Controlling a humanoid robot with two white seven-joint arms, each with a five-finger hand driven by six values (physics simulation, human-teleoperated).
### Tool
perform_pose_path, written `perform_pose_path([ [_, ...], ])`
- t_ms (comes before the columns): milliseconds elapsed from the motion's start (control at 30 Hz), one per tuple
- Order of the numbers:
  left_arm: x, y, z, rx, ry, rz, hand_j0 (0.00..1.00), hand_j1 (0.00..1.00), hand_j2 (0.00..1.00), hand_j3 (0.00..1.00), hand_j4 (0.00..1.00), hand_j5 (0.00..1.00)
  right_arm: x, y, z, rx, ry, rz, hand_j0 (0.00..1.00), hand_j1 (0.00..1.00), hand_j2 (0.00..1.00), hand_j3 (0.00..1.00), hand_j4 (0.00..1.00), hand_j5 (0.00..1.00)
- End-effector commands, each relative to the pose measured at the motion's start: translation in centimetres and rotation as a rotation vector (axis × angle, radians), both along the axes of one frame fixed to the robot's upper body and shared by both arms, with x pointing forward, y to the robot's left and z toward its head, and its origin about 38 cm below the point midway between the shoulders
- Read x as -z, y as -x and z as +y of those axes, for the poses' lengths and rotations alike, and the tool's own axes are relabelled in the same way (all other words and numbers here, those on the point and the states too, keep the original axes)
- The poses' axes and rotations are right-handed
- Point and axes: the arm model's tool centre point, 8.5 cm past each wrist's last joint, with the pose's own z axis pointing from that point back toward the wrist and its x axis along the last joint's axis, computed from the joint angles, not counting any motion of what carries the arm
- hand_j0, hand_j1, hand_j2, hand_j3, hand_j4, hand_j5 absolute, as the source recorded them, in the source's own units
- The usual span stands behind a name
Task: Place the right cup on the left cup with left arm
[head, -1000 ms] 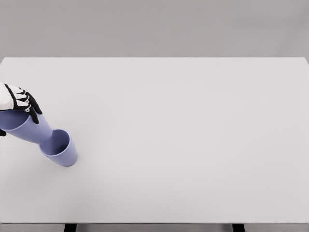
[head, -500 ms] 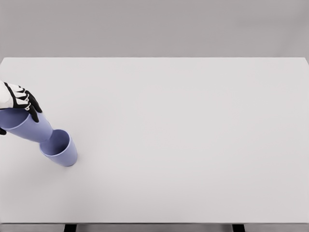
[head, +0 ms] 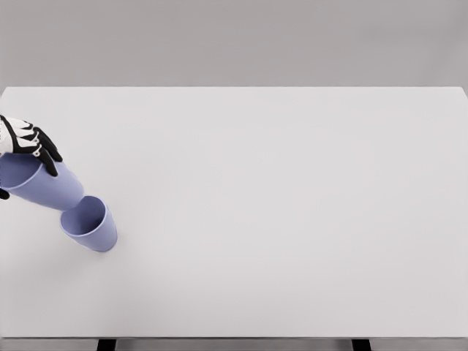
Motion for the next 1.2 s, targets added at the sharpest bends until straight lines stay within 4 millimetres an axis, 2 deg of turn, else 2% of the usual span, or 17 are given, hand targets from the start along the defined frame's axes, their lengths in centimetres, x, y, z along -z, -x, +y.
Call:
perform_pose_path([
  [0,-0.2,0.0,-0.1,-0.003,0.022,0.005,0.6,0.6,0.6,0.6,0.6,0.6,0.0,0.0,0.0,0.0,0.0,-0.001,1.0,1.0,1.0,1.0,1.0,1.0],
  [1167,0.9,0.4,0.2,-0.023,0.094,0.079,0.61,0.61,0.61,0.61,0.61,0.61,0.0,0.0,0.0,-0.001,0.0,0.001,1.0,1.0,1.0,1.0,1.0,1.0],
])
